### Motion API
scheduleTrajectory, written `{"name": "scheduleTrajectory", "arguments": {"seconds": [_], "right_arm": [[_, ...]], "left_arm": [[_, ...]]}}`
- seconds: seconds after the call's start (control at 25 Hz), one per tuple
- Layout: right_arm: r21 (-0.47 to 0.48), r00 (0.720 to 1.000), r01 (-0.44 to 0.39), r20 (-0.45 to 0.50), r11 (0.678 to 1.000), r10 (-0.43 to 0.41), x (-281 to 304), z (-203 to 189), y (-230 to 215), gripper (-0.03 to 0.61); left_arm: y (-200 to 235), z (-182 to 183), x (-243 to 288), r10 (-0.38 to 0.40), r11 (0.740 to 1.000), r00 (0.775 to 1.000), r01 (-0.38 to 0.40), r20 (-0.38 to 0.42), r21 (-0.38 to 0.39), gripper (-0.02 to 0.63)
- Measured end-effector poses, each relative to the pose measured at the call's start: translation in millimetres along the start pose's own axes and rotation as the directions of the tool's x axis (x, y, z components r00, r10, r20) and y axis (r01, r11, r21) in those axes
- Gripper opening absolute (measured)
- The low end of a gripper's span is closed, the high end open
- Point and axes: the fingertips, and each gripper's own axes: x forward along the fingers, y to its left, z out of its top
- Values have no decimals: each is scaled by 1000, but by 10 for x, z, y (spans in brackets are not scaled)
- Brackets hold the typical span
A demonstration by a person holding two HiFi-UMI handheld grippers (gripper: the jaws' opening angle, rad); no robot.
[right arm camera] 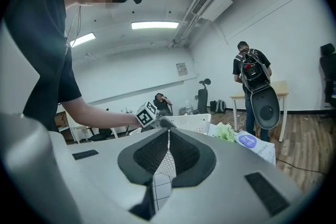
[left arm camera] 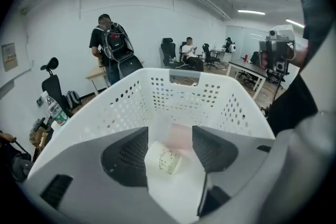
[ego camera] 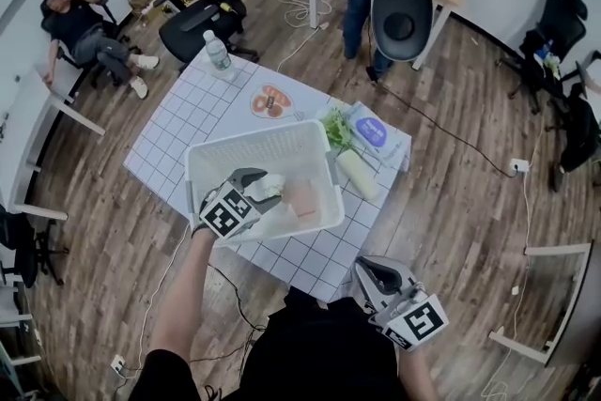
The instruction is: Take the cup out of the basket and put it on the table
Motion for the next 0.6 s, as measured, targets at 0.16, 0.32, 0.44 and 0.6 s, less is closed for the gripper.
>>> {"name": "scheduleTrajectory", "arguments": {"seconds": [0.16, 0.32, 0.44, 0.6], "right_arm": [[6, 1000, 16, -5, 1000, -16, 0, -22, -27, 26], [11, 1000, 26, -17, 1000, -26, 44, -35, -39, 26], [13, 999, 27, -27, 1000, -27, 71, -37, -26, 26], [17, 998, 40, -40, 999, -39, 91, -58, -58, 26]], "left_arm": [[56, -140, 162, -34, 999, 998, 35, -50, 14, 261], [126, -257, 317, -73, 997, 994, 74, -82, 9, 267], [170, -404, 432, -86, 996, 989, 88, -122, 8, 275], [254, -493, 554, -95, 995, 986, 96, -135, -1, 282]]}}
